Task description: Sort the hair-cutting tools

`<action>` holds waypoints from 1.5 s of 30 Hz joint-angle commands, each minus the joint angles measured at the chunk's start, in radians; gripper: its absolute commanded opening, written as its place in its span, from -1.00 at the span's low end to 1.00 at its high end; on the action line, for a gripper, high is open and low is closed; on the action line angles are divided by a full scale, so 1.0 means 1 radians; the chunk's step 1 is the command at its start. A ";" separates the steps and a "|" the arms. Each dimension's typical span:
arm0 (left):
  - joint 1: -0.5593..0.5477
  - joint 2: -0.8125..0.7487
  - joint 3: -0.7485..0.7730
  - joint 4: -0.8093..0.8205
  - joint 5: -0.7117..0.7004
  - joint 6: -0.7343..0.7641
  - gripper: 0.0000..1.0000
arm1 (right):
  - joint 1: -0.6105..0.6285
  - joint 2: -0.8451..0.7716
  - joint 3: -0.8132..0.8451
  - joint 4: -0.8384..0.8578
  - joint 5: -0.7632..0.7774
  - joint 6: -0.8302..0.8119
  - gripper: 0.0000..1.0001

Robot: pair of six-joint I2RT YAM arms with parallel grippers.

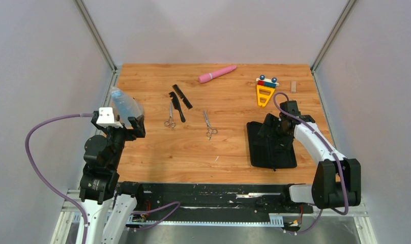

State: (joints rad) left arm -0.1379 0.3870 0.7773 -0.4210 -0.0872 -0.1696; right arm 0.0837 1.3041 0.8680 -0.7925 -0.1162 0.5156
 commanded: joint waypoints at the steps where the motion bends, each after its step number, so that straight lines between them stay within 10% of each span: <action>1: -0.006 -0.011 -0.009 0.030 0.004 0.000 1.00 | 0.035 0.058 -0.025 0.134 0.015 0.040 1.00; 19: -0.019 0.042 -0.010 0.037 0.027 -0.006 1.00 | 0.200 0.595 0.330 0.378 0.115 -0.031 1.00; 36: -0.019 0.442 0.136 -0.053 0.298 -0.129 1.00 | 0.352 0.308 0.434 0.244 0.133 -0.149 0.99; 45: -0.019 0.556 0.157 -0.107 0.222 -0.073 1.00 | 0.545 0.559 0.689 0.171 0.157 -0.136 0.79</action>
State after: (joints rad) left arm -0.1547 0.9333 0.8841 -0.4889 0.1745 -0.2790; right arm 0.5724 1.7397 1.4120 -0.5785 0.0269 0.3901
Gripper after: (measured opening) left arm 0.998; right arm 0.914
